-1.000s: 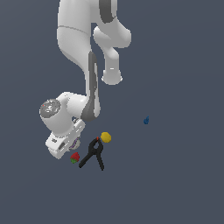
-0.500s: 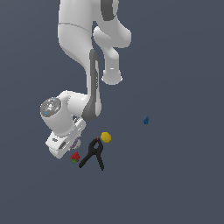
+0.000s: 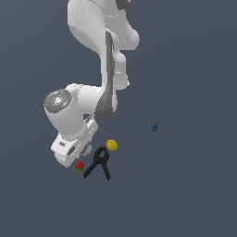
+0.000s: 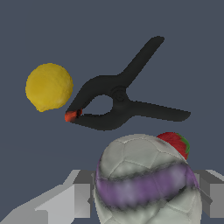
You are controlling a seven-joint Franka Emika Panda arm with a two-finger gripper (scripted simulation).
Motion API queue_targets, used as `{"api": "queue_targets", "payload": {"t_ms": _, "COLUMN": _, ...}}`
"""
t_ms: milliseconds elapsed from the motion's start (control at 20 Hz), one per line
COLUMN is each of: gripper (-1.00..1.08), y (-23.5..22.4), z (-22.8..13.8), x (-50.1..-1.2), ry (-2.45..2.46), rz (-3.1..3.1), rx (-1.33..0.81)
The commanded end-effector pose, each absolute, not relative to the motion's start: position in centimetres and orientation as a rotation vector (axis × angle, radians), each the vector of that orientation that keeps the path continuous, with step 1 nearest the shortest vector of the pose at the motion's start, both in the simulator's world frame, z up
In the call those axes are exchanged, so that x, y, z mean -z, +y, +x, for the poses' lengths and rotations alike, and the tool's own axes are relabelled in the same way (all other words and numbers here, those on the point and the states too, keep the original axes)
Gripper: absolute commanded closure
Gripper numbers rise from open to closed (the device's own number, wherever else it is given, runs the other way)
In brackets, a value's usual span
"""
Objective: Pick up a designated object from a clutter of objects.
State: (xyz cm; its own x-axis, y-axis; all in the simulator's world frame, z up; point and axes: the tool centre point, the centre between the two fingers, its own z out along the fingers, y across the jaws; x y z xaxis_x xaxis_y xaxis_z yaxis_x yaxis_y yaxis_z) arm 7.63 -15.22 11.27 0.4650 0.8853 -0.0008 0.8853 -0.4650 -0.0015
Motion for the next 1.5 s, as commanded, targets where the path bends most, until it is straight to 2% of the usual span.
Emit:
{"api": "queue_targets", "payload": {"t_ms": 0, "gripper": 1.08, "y": -13.6, "z": 8.3, "x": -13.8, "ry": -1.626, "rz": -2.689, "rx": 0.000}}
{"api": "queue_targets", "payload": {"t_ms": 850, "gripper": 1.08, "y": -2.5, "z": 12.7, "x": -30.6, "ry": -1.626, "rz": -2.689, "rx": -0.001}}
{"api": "queue_targets", "payload": {"t_ms": 1450, "gripper": 1.08, "y": 1.1, "z": 14.6, "x": -36.1, "ry": -1.626, "rz": -2.688, "rx": 0.000}}
